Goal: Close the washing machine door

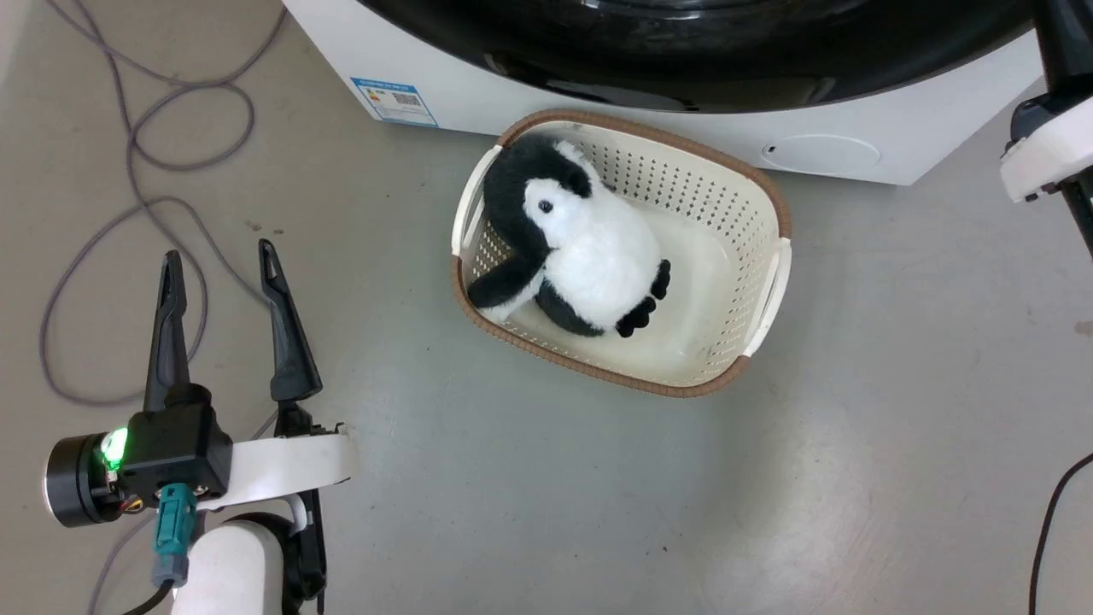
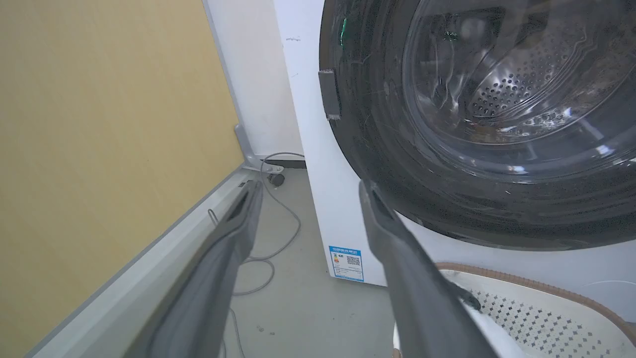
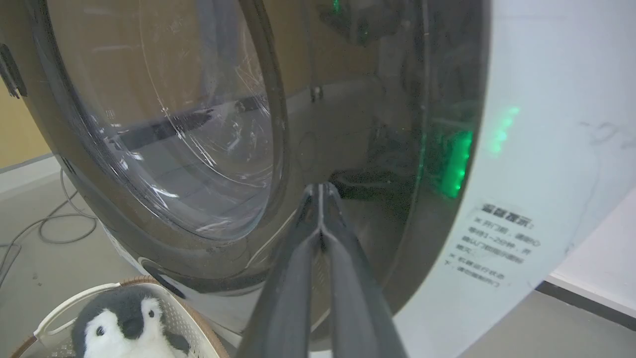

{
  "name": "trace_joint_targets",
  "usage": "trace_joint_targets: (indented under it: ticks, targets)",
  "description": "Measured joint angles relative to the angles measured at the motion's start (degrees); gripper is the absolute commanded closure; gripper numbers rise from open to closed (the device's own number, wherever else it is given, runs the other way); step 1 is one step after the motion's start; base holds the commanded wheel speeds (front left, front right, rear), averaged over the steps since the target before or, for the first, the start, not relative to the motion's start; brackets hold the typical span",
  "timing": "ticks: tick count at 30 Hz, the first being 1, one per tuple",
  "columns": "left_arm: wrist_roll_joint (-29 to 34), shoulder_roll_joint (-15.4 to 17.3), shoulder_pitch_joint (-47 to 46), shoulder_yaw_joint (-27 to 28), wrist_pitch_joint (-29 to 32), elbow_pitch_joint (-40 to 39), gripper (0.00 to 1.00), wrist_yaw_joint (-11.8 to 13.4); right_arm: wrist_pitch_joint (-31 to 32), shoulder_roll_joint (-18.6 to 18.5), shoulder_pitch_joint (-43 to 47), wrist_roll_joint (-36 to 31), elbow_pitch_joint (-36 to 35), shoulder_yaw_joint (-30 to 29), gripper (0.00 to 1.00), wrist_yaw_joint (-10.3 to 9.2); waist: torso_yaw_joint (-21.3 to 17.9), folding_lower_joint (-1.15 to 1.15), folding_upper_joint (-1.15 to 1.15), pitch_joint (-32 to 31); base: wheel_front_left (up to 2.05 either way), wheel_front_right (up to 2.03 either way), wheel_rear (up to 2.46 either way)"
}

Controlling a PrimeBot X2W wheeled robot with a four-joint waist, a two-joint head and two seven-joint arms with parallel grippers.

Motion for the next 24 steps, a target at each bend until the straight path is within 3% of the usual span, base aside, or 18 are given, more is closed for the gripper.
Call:
trace_joint_targets:
  ticks: [6, 10, 17, 24]
  targets:
    - [0.04, -0.10, 0.06, 0.52, 0.00, 0.49, 0.00, 0.23, 0.01, 0.89, 1.60, -0.94, -1.92, -2.27, 1.00, -0.12, -0.81, 0.00, 0.00, -2.25, 0.00, 0.00, 0.00]
    - [0.07, 0.01, 1.14, 1.05, 0.00, 1.19, 0.00, 0.25, 0.02, 2.77, 7.03, -3.58, -7.51, -6.84, 1.00, -0.15, -1.68, 0.00, 0.00, -5.24, 0.00, 0.00, 0.00]
    - [0.51, 1.29, 4.60, 1.18, 0.00, 2.40, 0.00, 0.12, 0.03, 9.62, 18.00, -9.55, -19.86, -12.82, 1.00, -0.15, -4.40, -0.01, 0.00, -11.25, 0.00, 0.00, 0.00]
    - [0.54, 2.10, 8.60, 1.37, 0.00, 3.78, 0.00, 0.49, 0.03, 14.39, 29.15, -9.00, -22.42, -14.04, 1.00, -0.15, -8.19, -0.01, 0.00, -17.43, 0.00, 0.00, 0.00]
